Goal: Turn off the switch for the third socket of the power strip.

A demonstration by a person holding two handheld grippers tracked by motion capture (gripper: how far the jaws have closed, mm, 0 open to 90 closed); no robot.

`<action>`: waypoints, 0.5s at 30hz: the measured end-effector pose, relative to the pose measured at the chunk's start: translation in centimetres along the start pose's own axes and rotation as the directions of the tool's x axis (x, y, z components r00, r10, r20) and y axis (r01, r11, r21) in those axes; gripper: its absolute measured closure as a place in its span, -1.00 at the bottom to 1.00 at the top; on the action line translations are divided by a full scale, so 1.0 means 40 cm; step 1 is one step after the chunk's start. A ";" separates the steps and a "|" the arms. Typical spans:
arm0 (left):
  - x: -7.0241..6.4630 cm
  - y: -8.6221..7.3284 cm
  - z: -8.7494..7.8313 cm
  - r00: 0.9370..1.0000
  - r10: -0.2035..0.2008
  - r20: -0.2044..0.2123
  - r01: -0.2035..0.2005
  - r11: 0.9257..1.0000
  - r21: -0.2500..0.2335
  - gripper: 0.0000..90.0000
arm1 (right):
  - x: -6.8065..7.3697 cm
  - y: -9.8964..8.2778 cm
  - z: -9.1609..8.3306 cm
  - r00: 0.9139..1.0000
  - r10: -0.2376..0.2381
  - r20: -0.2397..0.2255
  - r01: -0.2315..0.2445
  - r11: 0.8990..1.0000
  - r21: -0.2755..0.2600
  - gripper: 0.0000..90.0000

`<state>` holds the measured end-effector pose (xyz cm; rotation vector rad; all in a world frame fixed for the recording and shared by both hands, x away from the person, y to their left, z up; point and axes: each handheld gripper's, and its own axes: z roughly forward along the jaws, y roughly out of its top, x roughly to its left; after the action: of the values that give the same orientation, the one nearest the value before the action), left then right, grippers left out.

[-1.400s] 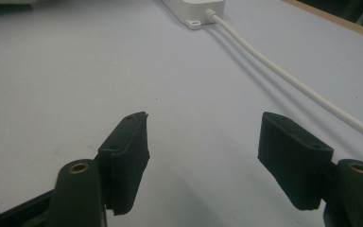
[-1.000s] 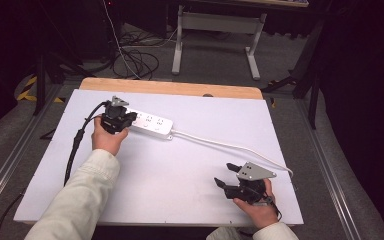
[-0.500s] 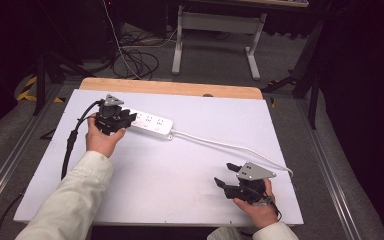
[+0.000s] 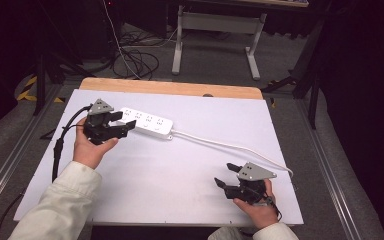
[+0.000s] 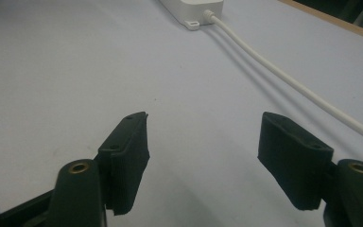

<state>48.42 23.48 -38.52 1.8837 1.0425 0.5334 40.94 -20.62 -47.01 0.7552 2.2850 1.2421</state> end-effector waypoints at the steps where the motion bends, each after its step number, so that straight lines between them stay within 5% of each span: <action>1: -0.003 -0.004 -0.012 1.000 0.003 0.002 -0.003 1.000 -0.007 -0.14 | 0.000 0.000 0.000 1.000 -0.003 0.001 0.003 1.000 0.002 -0.24; 15: -0.026 -0.095 -0.141 0.998 0.035 0.061 -0.031 0.997 -0.076 -0.28 | 0.003 0.002 0.002 1.000 -0.003 -0.002 0.003 1.000 0.001 -0.24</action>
<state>42.19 26.34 -38.85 1.8424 0.9398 0.5231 40.93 -20.46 -47.00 0.7510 2.2869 1.2412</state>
